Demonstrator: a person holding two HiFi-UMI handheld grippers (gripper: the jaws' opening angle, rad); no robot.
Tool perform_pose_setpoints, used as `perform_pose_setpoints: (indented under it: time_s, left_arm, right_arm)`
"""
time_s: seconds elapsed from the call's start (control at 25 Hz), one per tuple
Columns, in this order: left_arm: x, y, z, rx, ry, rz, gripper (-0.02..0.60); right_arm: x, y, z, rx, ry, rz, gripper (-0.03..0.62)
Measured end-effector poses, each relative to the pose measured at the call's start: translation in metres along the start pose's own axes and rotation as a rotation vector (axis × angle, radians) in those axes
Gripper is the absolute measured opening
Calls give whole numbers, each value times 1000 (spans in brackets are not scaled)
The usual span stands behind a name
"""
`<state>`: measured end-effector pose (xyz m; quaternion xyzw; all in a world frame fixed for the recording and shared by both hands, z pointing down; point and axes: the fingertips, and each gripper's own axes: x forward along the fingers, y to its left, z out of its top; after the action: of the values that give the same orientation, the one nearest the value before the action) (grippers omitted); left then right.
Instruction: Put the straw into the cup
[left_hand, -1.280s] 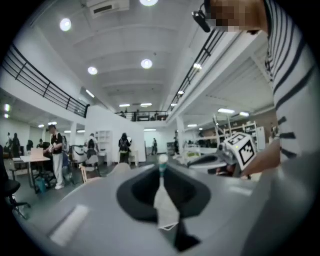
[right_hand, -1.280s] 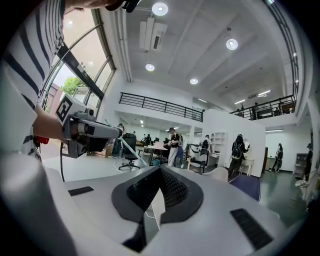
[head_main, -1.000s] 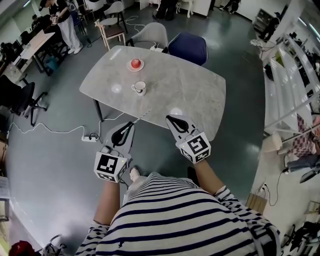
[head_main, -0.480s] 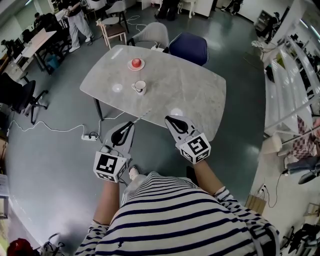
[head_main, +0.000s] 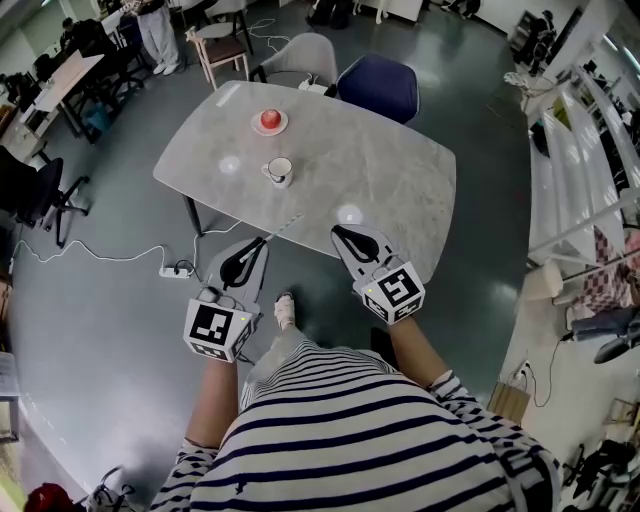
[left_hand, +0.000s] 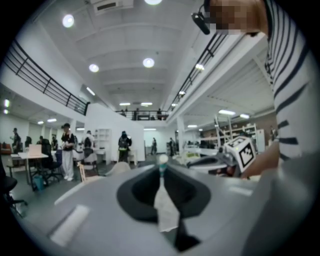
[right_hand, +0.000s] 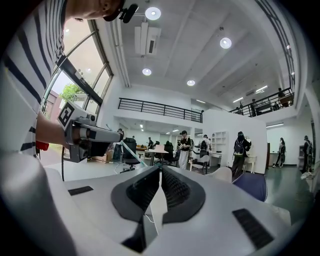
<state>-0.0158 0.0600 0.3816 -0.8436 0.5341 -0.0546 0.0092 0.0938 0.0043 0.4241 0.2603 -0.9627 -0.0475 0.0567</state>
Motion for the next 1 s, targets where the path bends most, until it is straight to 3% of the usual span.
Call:
perform_pose_setpoints:
  time_s: [0.16, 0.68, 1.0]
  left_arm:
    - [29, 22, -1, -3, 0, -33, 26]
    - [125, 135, -12, -4, 32, -118, 26]
    - [159, 188, -15, 16, 42, -182, 26]
  right_arm:
    - [26, -19, -1, -46, 29, -15, 8]
    - [138, -93, -13, 26, 69, -82, 8]
    - [185, -120, -3, -2, 58, -153, 8]
